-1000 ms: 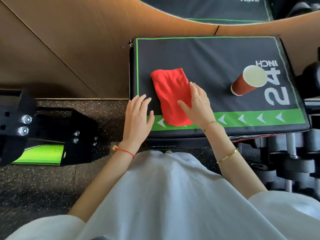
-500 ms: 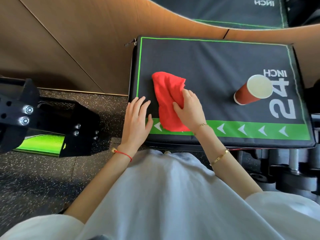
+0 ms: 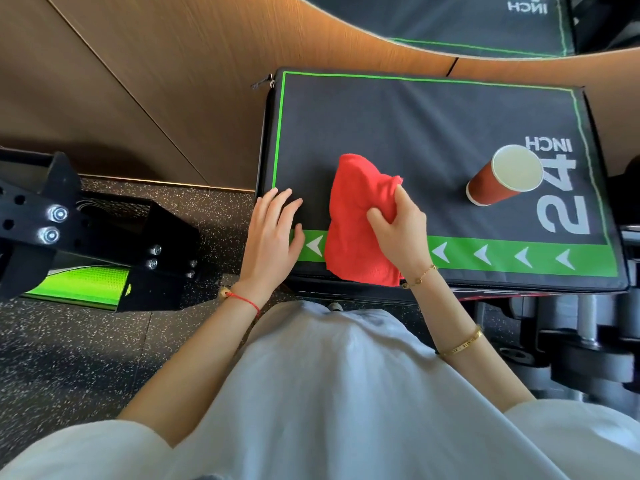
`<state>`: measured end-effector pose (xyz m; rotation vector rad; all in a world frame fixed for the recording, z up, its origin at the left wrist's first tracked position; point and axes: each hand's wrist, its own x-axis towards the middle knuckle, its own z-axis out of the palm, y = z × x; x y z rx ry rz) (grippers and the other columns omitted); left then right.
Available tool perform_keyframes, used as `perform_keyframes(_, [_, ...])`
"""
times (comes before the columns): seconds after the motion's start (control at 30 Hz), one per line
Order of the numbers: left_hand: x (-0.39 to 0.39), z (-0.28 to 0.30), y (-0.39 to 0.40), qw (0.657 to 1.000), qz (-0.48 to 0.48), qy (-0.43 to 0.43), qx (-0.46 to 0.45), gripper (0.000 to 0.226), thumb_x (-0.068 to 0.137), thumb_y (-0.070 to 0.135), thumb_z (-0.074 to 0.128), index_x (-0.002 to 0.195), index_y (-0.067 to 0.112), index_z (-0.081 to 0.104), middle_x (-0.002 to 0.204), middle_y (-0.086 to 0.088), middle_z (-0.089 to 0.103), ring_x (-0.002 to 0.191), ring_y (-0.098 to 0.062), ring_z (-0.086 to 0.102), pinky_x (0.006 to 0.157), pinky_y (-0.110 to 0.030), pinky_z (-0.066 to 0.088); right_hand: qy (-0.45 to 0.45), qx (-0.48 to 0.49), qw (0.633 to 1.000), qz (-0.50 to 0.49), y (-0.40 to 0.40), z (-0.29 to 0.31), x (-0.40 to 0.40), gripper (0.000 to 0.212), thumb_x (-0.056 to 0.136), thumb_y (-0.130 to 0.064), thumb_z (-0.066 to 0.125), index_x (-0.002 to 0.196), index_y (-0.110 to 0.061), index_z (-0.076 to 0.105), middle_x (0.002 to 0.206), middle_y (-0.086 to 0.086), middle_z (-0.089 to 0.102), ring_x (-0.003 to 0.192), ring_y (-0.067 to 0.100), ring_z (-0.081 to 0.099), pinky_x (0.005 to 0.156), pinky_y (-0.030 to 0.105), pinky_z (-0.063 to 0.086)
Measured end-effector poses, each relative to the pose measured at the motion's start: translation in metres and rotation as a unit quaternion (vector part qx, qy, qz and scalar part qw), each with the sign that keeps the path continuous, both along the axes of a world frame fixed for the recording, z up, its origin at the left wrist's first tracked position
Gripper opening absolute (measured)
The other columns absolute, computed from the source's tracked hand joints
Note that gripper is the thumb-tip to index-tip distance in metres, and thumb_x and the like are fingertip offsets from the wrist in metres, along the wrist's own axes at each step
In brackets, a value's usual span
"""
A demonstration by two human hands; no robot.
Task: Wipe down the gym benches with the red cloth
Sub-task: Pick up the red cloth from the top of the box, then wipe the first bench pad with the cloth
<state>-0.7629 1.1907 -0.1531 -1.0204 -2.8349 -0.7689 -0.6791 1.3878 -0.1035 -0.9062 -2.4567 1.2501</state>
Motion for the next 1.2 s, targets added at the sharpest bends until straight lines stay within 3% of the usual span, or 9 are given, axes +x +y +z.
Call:
perform_keyframes(0.23, [-0.008,0.006,-0.014,0.997,-0.079,-0.013,0.004,0.037,0.095,0.011,0.055,0.13,0.004,0.059,0.138,-0.011,0.055,0.135,-0.031,0.045,0.117,-0.046,0.034,0.004,-0.033,0.997,-0.067,-0.015,0.003,0.014,0.02,0.081,-0.014,0.061,0.081,0.001,0.049,0.067,0.009,0.047,0.063,0.014,0.036,0.063,0.036,0.037])
perform_keyframes(0.47, [-0.031,0.023,-0.034,0.977,-0.209,-0.049,0.017,0.035,0.094,0.013,0.057,0.128,0.008,0.061,0.133,-0.007,0.058,0.128,-0.023,0.05,0.113,-0.038,0.039,0.041,-0.018,0.978,-0.204,-0.064,0.011,0.036,0.024,0.074,-0.026,0.057,0.081,-0.003,0.051,0.069,0.007,0.052,0.063,0.012,0.04,0.06,0.025,0.037])
perform_keyframes(0.63, [-0.044,0.033,-0.048,0.95,-0.306,-0.05,0.032,0.033,0.093,0.011,0.058,0.125,0.008,0.063,0.13,-0.007,0.06,0.124,-0.024,0.053,0.112,-0.038,0.04,0.053,-0.021,0.941,-0.335,-0.126,0.01,0.063,0.023,0.073,-0.027,0.056,0.079,-0.006,0.051,0.068,0.003,0.052,0.064,0.011,0.041,0.062,0.028,0.038])
perform_keyframes(0.83, [-0.033,0.048,-0.062,0.904,-0.422,-0.047,0.041,0.032,0.093,0.013,0.058,0.124,0.01,0.063,0.128,-0.005,0.062,0.123,-0.024,0.054,0.109,-0.039,0.042,0.06,-0.012,0.883,-0.465,-0.206,0.015,0.106,0.021,0.073,-0.026,0.056,0.084,-0.008,0.055,0.071,-0.001,0.055,0.063,0.005,0.041,0.062,0.018,0.037])
perform_keyframes(0.97, [-0.01,0.055,-0.071,0.868,-0.491,-0.054,0.045,0.03,0.094,0.013,0.058,0.124,0.009,0.063,0.126,-0.006,0.063,0.122,-0.024,0.055,0.111,-0.039,0.04,0.047,-0.015,0.847,-0.529,-0.259,0.016,0.137,0.016,0.078,-0.017,0.061,0.089,-0.005,0.057,0.079,0.011,0.062,0.07,0.016,0.049,0.068,0.03,0.042])
perform_keyframes(1.1, [0.024,0.058,-0.081,0.823,-0.564,-0.069,0.033,0.031,0.095,0.014,0.056,0.125,0.011,0.061,0.127,-0.005,0.062,0.123,-0.022,0.054,0.11,-0.039,0.041,0.046,-0.008,0.799,-0.6,-0.309,0.013,0.17,0.009,0.079,-0.015,0.062,0.086,-0.012,0.058,0.071,-0.008,0.057,0.065,0.006,0.047,0.062,0.013,0.038])
perform_keyframes(1.2, [0.054,0.058,-0.089,0.788,-0.61,-0.077,0.03,0.03,0.094,0.013,0.058,0.124,0.01,0.063,0.127,-0.005,0.063,0.123,-0.022,0.054,0.11,-0.041,0.041,0.044,-0.004,0.766,-0.641,-0.344,0.011,0.193,0.01,0.079,-0.014,0.062,0.087,-0.012,0.058,0.071,-0.011,0.057,0.063,0.003,0.046,0.06,0.01,0.036])
